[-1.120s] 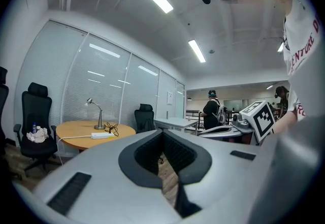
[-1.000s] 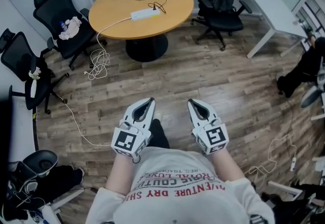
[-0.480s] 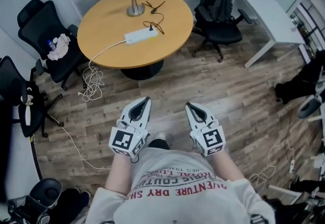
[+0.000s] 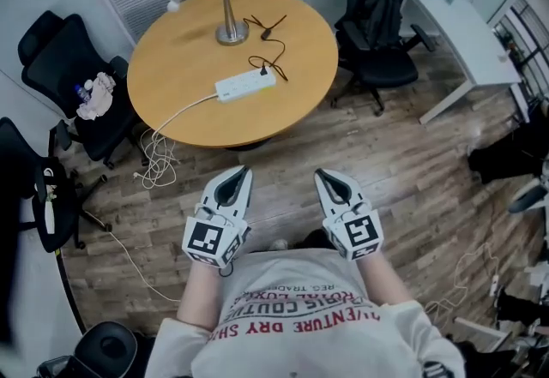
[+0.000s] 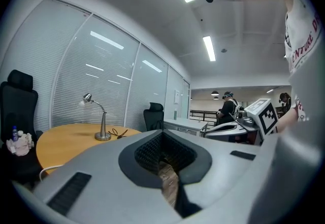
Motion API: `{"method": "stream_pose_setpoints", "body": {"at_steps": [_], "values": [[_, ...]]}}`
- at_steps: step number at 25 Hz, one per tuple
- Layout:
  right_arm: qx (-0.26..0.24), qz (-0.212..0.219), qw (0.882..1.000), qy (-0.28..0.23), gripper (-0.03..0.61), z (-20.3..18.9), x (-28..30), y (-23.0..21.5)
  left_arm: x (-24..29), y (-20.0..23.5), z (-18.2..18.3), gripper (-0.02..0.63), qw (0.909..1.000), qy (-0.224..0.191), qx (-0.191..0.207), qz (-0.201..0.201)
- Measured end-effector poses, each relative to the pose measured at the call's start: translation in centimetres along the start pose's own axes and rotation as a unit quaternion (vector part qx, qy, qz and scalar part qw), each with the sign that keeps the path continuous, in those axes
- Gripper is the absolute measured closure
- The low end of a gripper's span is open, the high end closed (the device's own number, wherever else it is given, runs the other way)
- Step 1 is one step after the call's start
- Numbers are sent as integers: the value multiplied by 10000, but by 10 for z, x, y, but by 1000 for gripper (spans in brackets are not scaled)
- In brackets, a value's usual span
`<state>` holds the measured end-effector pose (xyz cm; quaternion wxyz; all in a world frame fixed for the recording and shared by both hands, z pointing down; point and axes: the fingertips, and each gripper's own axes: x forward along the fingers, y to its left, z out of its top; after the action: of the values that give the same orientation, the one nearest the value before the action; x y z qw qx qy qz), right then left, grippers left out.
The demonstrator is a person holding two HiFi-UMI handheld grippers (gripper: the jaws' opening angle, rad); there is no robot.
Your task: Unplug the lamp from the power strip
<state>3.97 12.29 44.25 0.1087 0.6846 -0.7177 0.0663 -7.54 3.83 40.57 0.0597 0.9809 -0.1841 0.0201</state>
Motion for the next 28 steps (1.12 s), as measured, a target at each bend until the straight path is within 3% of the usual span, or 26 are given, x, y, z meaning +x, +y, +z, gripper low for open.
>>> {"method": "stream_pose_setpoints", "body": {"at_steps": [7, 14, 28], "values": [[-22, 249, 9997, -28, 548, -3, 53, -27, 22, 34, -15, 586, 9993, 72, -80, 359], [-100, 904, 9959, -30, 548, -3, 122, -60, 66, 74, -17, 585, 9952, 82, -45, 973], [-460, 2439, 9686, 141, 548, 29, 294, -163, 212, 166, 0, 585, 9749, 263, -2, 2209]]}}
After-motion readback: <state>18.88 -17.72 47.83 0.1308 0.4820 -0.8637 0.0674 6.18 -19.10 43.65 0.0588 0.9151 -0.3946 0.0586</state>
